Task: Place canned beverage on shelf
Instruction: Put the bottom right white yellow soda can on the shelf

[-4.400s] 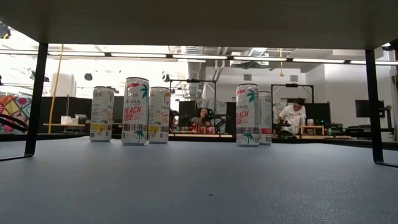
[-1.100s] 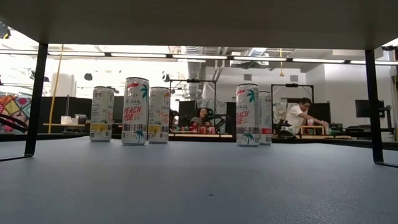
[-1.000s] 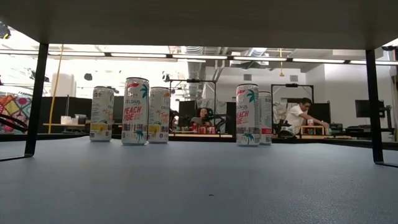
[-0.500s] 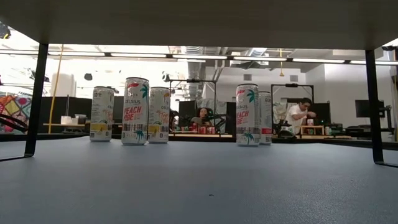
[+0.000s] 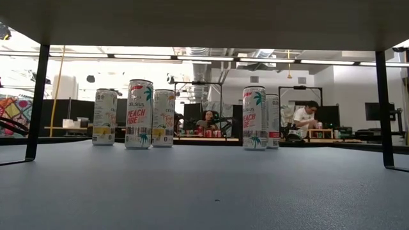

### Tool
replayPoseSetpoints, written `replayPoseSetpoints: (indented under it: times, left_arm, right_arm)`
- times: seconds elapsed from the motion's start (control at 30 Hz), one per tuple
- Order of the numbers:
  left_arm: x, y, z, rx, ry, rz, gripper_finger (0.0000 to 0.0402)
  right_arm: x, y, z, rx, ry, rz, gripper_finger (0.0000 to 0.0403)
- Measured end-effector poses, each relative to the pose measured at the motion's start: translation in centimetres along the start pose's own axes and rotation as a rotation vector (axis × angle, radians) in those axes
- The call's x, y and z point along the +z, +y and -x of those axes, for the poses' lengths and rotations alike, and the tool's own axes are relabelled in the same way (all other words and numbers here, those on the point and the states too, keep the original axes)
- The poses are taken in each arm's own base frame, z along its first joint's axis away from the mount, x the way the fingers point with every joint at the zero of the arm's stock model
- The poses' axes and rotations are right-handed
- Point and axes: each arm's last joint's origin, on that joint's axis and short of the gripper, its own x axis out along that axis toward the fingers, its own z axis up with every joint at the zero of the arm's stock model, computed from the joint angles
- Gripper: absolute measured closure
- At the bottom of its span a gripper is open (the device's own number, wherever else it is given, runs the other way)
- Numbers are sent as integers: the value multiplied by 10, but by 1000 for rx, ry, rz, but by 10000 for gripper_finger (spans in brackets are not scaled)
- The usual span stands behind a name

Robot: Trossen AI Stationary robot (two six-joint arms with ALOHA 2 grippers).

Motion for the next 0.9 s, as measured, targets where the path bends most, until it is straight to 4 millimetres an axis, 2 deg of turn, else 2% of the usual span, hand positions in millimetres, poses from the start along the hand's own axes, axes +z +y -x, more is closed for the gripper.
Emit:
replayPoseSetpoints:
  times: [0.27, 0.5, 0.9]
  left_arm:
    - [0, 0, 0, 0, 0, -3, 68]
    - [0, 0, 0, 0, 0, -2, 68]
    - [-1, 0, 0, 1, 6, 6, 68]
  right_arm:
    - [4, -1, -1, 35, -42, -32, 184]
    - [-12, -3, -16, 84, -50, -55, 184]
    - [-14, -9, -17, 112, -41, -48, 184]
